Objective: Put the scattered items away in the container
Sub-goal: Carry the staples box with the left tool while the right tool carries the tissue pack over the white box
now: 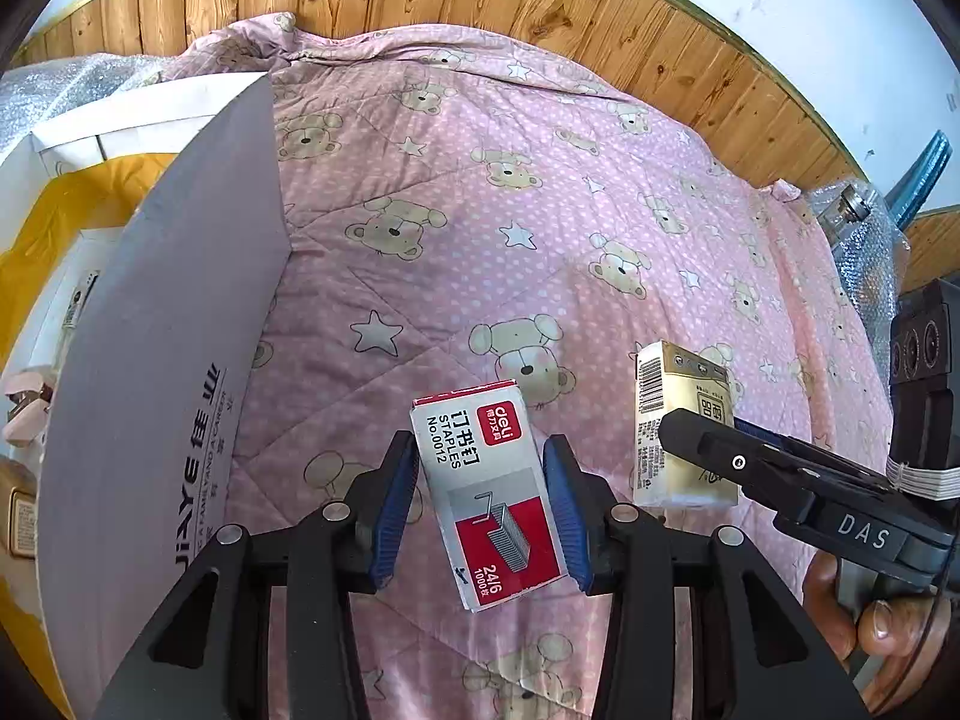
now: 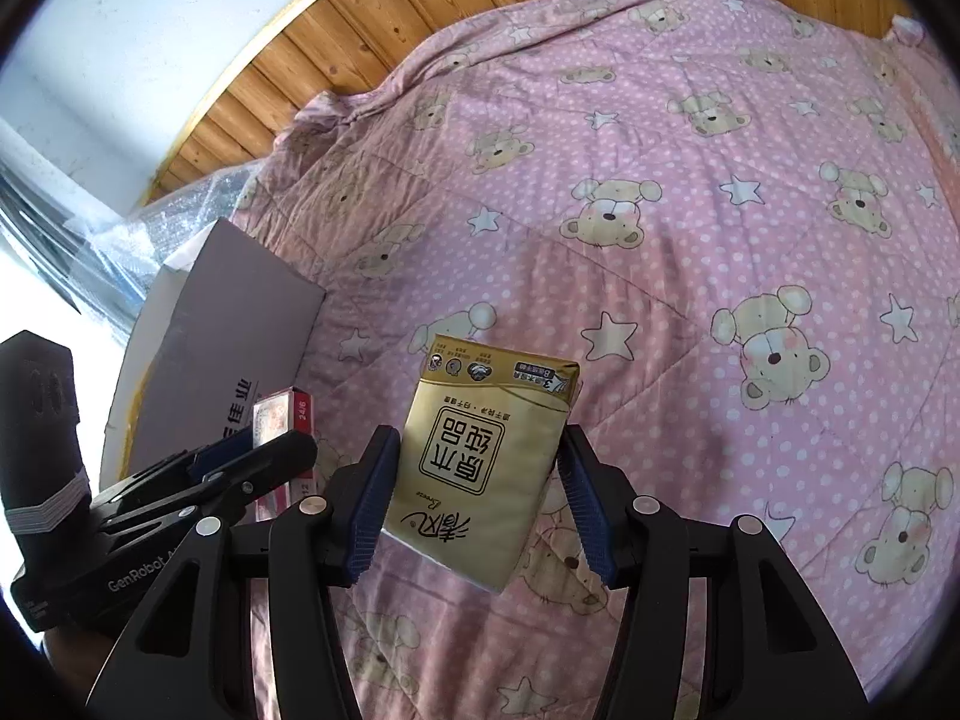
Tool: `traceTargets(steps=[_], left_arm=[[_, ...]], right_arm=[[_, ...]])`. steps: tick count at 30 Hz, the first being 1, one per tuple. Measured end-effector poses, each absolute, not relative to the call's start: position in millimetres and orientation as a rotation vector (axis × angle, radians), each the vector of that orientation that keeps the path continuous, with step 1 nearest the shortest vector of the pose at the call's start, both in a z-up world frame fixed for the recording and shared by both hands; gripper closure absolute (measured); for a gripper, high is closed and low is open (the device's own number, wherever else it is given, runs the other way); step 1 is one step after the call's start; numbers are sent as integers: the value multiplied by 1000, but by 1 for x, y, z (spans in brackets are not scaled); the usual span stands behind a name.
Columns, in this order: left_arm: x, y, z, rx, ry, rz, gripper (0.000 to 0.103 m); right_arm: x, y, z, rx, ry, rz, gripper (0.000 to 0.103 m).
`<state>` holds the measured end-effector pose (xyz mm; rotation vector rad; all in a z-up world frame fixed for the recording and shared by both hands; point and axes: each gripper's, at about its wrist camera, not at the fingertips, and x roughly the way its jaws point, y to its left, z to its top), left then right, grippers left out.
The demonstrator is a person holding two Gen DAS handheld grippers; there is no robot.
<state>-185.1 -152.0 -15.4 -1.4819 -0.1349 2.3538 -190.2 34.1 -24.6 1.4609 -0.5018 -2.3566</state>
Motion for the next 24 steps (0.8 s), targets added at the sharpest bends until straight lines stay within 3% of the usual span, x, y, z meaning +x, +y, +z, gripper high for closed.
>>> traceTargets(steps=[24], left_arm=[[-129,-163,27,-1358,-156,2381,58]], right_arm=[[-133,25,7,1404,-466,-2373,46]])
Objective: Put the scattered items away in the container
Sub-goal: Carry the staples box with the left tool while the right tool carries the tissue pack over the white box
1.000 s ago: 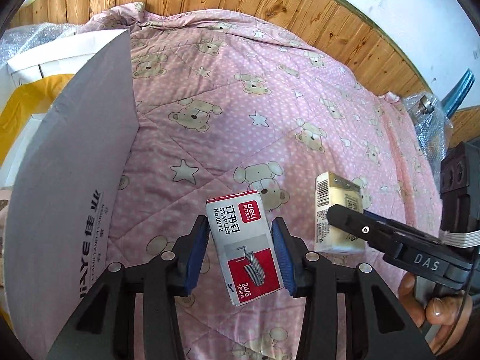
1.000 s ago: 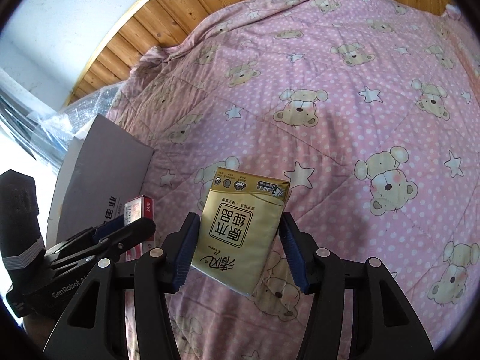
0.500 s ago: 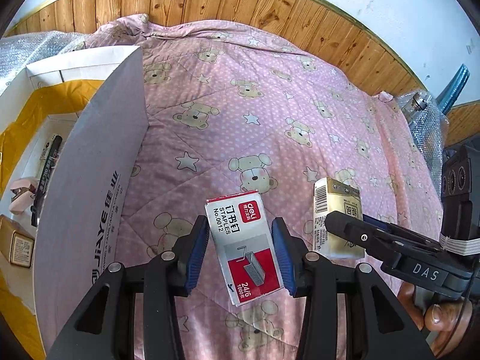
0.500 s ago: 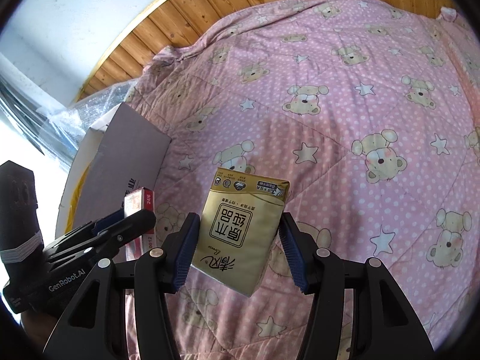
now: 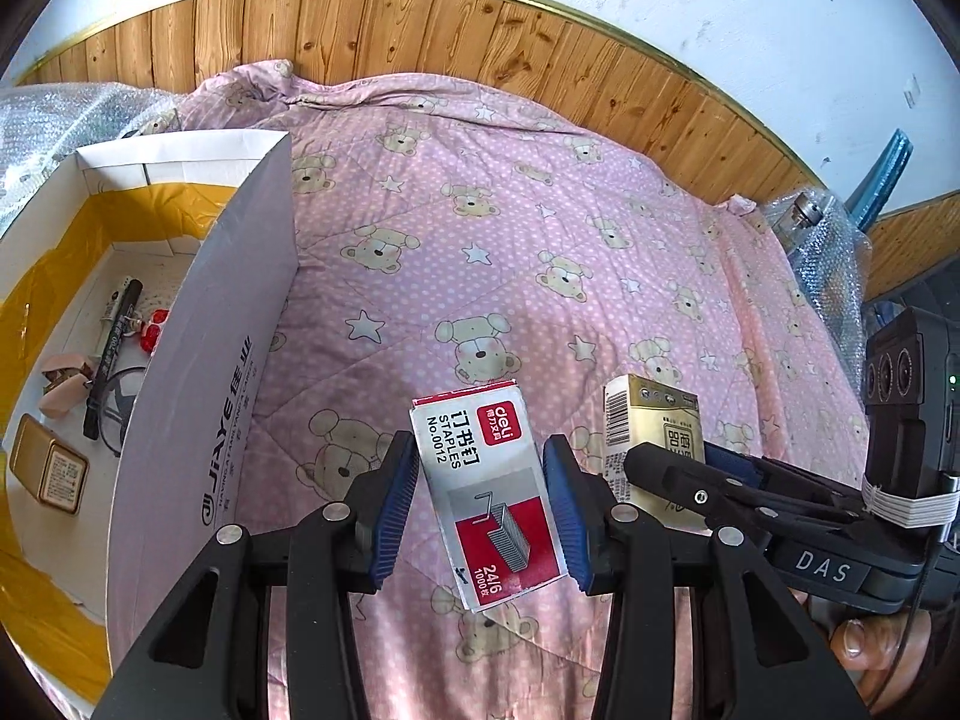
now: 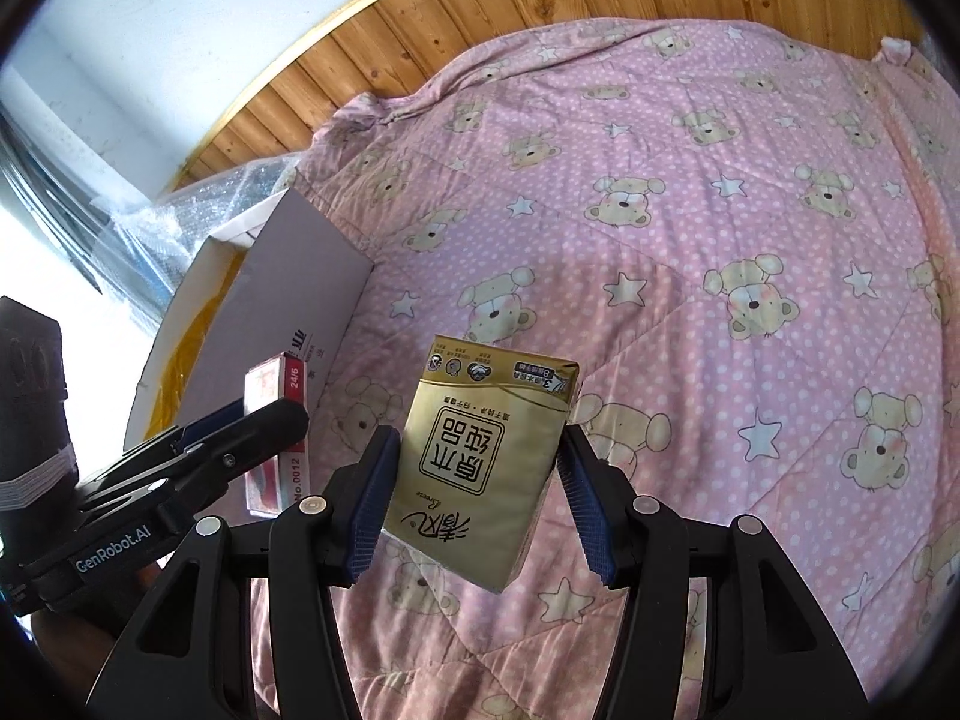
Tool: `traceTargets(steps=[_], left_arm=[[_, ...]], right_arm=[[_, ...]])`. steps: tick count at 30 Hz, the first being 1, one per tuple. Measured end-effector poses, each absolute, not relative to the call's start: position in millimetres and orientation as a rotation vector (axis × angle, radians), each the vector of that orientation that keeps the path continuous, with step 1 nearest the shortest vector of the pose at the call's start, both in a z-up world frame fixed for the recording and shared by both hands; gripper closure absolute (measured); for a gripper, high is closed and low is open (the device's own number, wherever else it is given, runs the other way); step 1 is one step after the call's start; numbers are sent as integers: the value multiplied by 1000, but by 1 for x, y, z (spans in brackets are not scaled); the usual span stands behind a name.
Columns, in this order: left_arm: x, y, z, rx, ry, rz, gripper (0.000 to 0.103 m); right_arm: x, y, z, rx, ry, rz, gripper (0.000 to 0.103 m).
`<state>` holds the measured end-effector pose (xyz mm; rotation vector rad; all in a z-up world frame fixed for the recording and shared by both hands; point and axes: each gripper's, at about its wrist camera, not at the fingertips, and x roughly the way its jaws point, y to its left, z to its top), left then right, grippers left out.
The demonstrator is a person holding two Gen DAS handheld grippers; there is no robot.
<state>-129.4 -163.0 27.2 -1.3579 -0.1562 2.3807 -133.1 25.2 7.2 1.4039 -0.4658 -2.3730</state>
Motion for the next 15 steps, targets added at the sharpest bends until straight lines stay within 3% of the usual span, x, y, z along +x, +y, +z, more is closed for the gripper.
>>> traceTargets(steps=[15], left_arm=[[-102,-181,45,-1293,-217,2391,59]], right_arm=[[-105,2,24,1373,-400,-2350,46]])
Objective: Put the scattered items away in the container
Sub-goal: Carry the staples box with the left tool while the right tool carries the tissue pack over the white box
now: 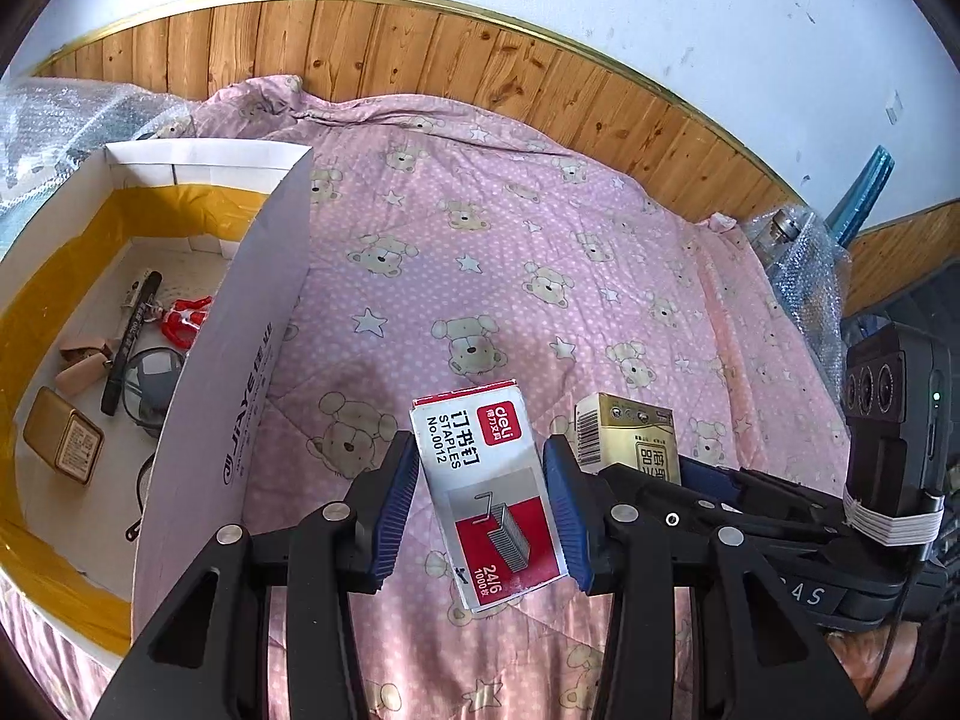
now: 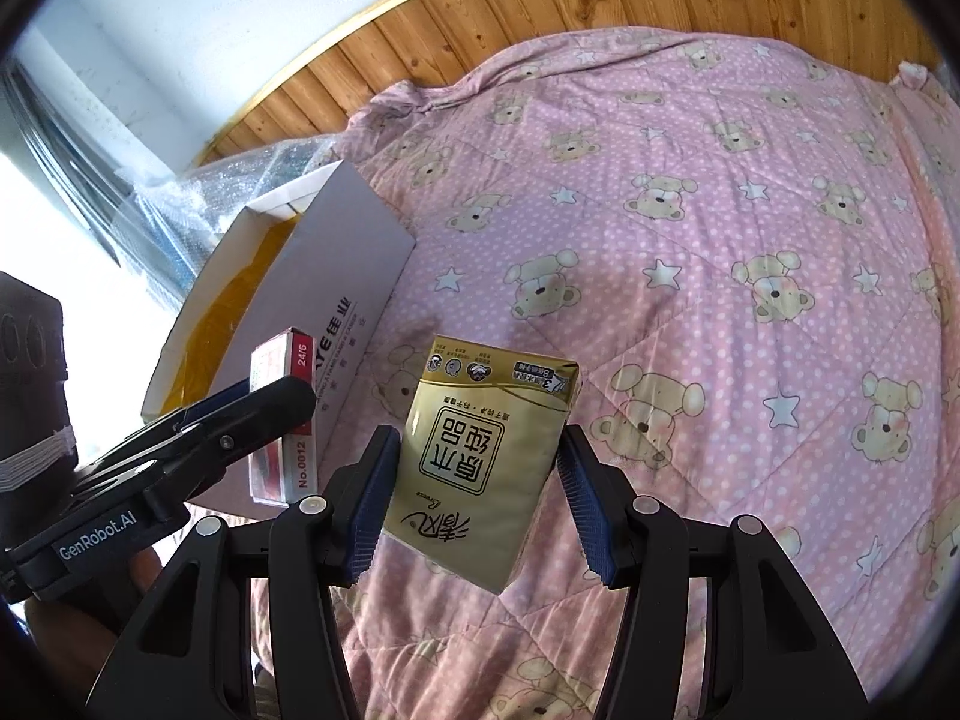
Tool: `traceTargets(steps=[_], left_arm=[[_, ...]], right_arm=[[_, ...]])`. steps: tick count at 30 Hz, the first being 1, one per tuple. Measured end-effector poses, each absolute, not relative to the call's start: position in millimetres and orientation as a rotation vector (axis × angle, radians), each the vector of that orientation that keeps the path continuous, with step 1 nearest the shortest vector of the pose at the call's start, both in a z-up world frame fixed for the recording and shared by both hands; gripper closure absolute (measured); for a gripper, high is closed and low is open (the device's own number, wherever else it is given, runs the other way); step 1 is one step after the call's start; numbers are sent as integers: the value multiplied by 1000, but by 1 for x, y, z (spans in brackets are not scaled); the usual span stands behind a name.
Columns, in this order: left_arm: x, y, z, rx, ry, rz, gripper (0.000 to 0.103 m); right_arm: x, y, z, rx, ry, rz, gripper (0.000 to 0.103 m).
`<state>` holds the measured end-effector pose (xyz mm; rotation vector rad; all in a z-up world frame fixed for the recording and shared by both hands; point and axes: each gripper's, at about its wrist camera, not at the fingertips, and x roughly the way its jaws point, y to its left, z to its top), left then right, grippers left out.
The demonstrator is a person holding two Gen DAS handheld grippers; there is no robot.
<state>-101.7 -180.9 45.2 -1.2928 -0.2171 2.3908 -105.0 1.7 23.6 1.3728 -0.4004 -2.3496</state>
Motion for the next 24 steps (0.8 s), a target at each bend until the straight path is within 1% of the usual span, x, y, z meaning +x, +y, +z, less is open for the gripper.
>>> traceTargets(steps=[24], left_arm=[[-70,-231,72,-1216,-309,2459,58]], right_arm=[[-79,-44,59,1302,-308,-2308,46]])
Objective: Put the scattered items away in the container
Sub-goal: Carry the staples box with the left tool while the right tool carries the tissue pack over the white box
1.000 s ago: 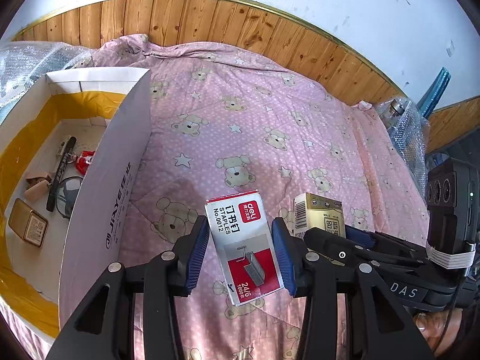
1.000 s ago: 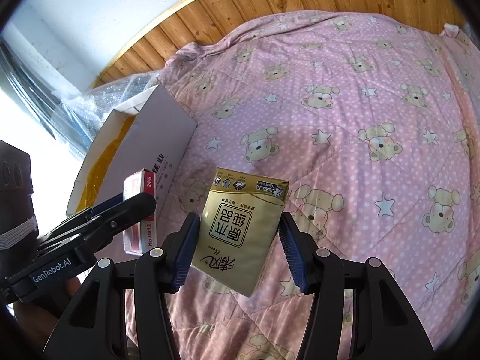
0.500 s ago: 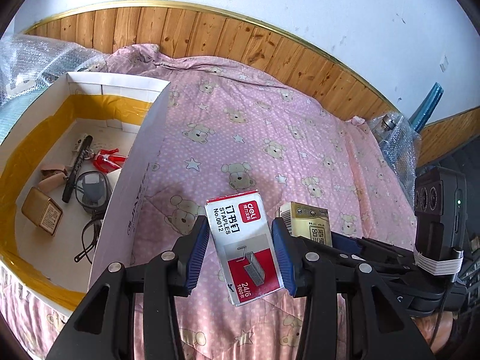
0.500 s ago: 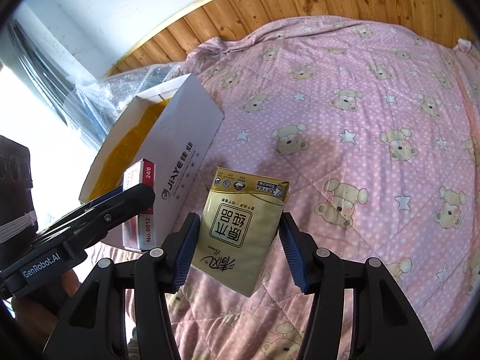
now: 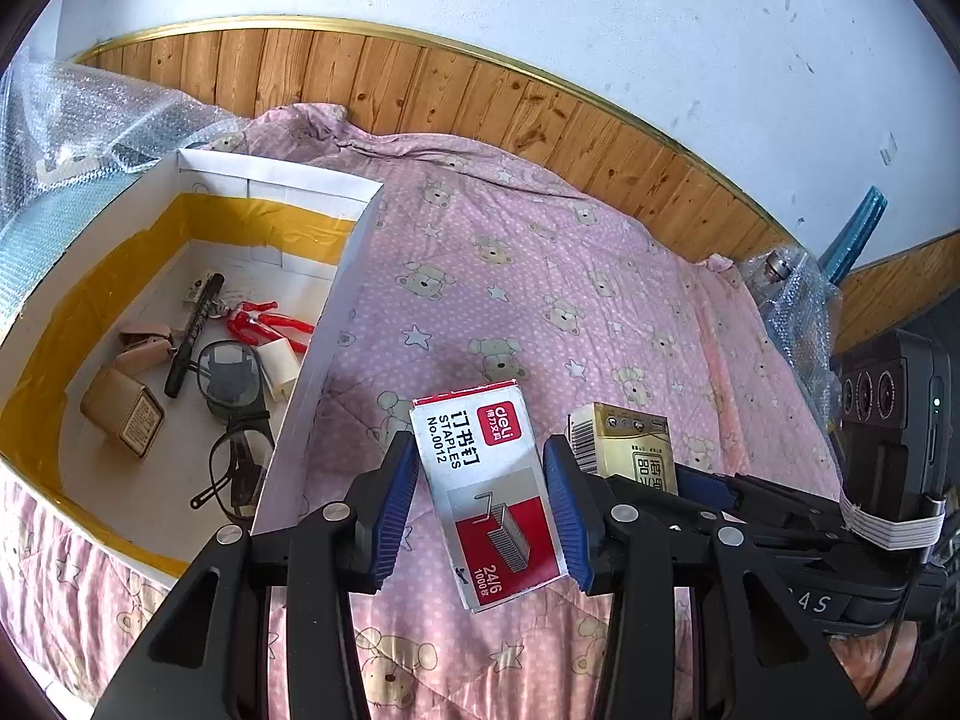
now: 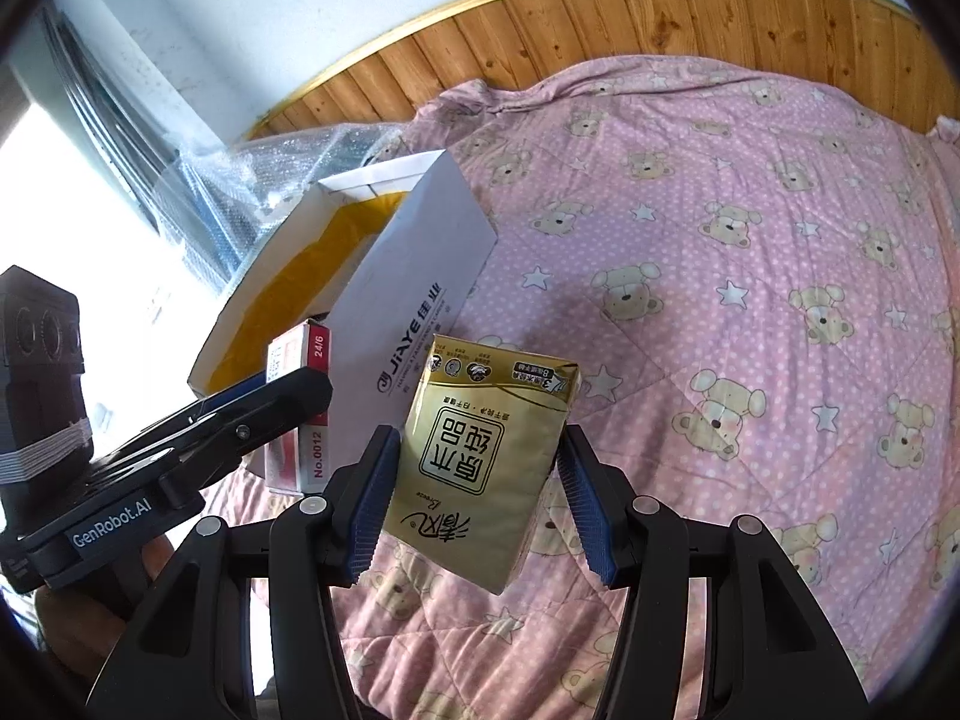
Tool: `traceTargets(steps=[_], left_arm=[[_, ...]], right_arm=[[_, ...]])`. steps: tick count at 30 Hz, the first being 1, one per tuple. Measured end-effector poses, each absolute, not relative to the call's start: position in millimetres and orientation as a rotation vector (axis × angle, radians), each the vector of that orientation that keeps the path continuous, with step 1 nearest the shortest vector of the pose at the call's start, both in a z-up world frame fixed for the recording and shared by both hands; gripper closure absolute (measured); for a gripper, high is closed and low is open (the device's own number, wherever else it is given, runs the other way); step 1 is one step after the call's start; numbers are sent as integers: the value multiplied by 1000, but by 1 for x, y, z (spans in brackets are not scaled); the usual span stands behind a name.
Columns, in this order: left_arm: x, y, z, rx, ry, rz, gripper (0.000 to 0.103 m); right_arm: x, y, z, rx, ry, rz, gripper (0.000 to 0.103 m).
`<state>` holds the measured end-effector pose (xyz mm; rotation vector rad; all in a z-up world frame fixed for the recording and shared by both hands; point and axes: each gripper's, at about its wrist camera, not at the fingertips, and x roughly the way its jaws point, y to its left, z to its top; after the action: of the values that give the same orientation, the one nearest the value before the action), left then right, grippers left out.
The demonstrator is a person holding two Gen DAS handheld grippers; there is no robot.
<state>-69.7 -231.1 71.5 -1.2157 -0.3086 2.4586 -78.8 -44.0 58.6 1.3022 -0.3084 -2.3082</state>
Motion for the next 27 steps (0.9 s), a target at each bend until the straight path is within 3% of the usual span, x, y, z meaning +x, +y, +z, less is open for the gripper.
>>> traceTargets(steps=[27], left_arm=[[-62,-296,89,-1149,-441,2524,59]], right_arm=[[-77,-97,90,1245,-204,-2260,46]])
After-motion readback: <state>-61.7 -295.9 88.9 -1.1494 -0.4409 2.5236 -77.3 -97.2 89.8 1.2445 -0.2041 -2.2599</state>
